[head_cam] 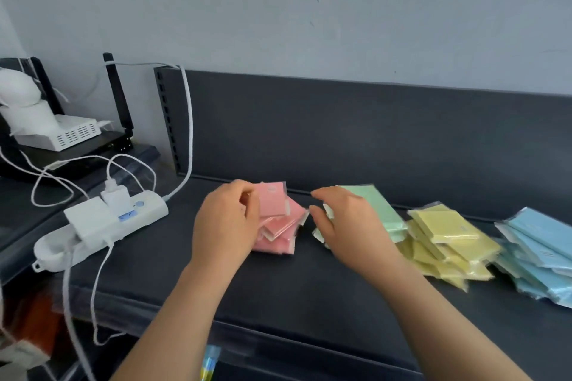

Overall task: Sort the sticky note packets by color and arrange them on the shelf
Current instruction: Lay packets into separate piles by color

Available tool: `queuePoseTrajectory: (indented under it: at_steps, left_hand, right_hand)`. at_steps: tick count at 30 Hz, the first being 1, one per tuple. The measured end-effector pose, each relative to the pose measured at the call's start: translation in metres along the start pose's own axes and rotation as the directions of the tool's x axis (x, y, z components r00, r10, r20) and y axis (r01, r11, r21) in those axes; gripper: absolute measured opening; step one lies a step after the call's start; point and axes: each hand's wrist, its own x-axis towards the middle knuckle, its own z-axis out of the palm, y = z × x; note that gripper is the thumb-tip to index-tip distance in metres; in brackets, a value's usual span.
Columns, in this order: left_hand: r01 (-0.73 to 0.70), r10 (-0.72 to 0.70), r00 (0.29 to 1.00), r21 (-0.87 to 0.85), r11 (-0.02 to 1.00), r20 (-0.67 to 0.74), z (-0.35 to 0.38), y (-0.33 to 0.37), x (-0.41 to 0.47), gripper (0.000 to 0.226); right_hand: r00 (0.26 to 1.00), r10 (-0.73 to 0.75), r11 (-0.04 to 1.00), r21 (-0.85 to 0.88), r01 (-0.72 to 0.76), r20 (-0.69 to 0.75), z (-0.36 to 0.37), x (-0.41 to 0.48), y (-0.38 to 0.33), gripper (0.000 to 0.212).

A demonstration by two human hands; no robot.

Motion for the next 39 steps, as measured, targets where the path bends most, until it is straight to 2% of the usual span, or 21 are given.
queuePoseTrajectory:
  at_steps: [3, 5, 7, 11, 13, 15, 18, 21, 25, 28, 31, 34, 36, 39]
  left_hand:
    - [0.143, -0.168, 0.978, 0.189, 0.972, 0.126, 0.001, -0.032, 0.011, 0.049]
    - [0.253, -0.286, 0.926, 0.155, 0.955, 0.248, 0.003, -0.042, 0.013, 0.064]
    - [0.353, -0.327, 0.887, -0.021, 0.936, 0.326, 0.006, -0.047, 0.013, 0.058]
    - [0.443, -0.337, 0.876, -0.3, 0.845, 0.345, 0.004, -0.06, 0.007, 0.028]
    - [0.52, -0.391, 0.843, -0.378, 0.766, 0.368, 0.002, -0.063, 0.006, 0.022]
    - [0.561, -0.419, 0.821, -0.415, 0.716, 0.387, 0.004, -0.064, 0.006, 0.02]
    - [0.585, -0.422, 0.807, -0.461, 0.667, 0.414, 0.007, -0.059, 0.008, 0.017]
    - [0.583, -0.439, 0.81, -0.455, 0.673, 0.388, 0.006, -0.062, 0.004, 0.018]
    - [0.559, -0.431, 0.828, -0.466, 0.685, 0.359, -0.003, -0.073, -0.015, 0.016]
    - [0.526, -0.402, 0.848, -0.453, 0.719, 0.346, -0.011, -0.077, -0.024, 0.016]
    - [0.498, -0.421, 0.867, -0.474, 0.726, 0.266, -0.014, -0.075, -0.027, 0.017]
    - [0.498, -0.468, 0.86, -0.534, 0.683, 0.202, -0.016, -0.073, -0.029, 0.02]
    - [0.5, -0.437, 0.865, -0.513, 0.698, 0.249, -0.017, -0.072, -0.031, 0.022]
    - [0.463, -0.32, 0.875, -0.436, 0.772, 0.363, -0.017, -0.071, -0.036, 0.027]
  right_hand:
    - [0.999, 0.025, 0.998, 0.063, -0.028, 0.047, 0.027, 0.011, -0.021, 0.024]
    - [0.996, 0.035, 0.998, 0.053, -0.039, 0.081, 0.044, 0.016, -0.027, 0.016]
    - [0.994, 0.059, 0.997, 0.048, -0.064, 0.093, 0.055, 0.016, -0.03, 0.012]
    - [0.994, 0.104, 0.985, 0.137, -0.109, 0.039, 0.062, 0.0, -0.03, 0.012]
    - [0.991, 0.133, 0.977, 0.167, -0.134, 0.017, 0.063, -0.004, -0.03, 0.024]
    - [0.98, 0.185, 0.969, 0.153, -0.193, 0.069, 0.068, 0.0, -0.029, 0.03]
    - [0.968, 0.224, 0.966, 0.108, -0.237, 0.115, 0.076, 0.008, -0.027, 0.015]
    - [0.977, 0.201, 0.976, 0.071, -0.206, 0.073, 0.081, 0.002, -0.027, 0.014]
    - [0.988, 0.138, 0.987, 0.078, -0.143, 0.065, 0.079, -0.026, -0.03, 0.035]
    - [0.985, 0.168, 0.982, 0.079, -0.171, 0.039, 0.075, -0.042, -0.029, 0.047]
    - [0.982, 0.187, 0.982, 0.033, -0.188, 0.015, 0.07, -0.052, -0.026, 0.05]
    - [0.981, 0.194, 0.981, 0.026, -0.194, -0.019, 0.065, -0.058, -0.025, 0.047]
    - [0.979, 0.196, 0.979, 0.064, -0.193, -0.053, 0.063, -0.058, -0.026, 0.045]
    - [0.978, 0.21, 0.969, 0.133, -0.209, 0.001, 0.065, -0.058, -0.03, 0.046]
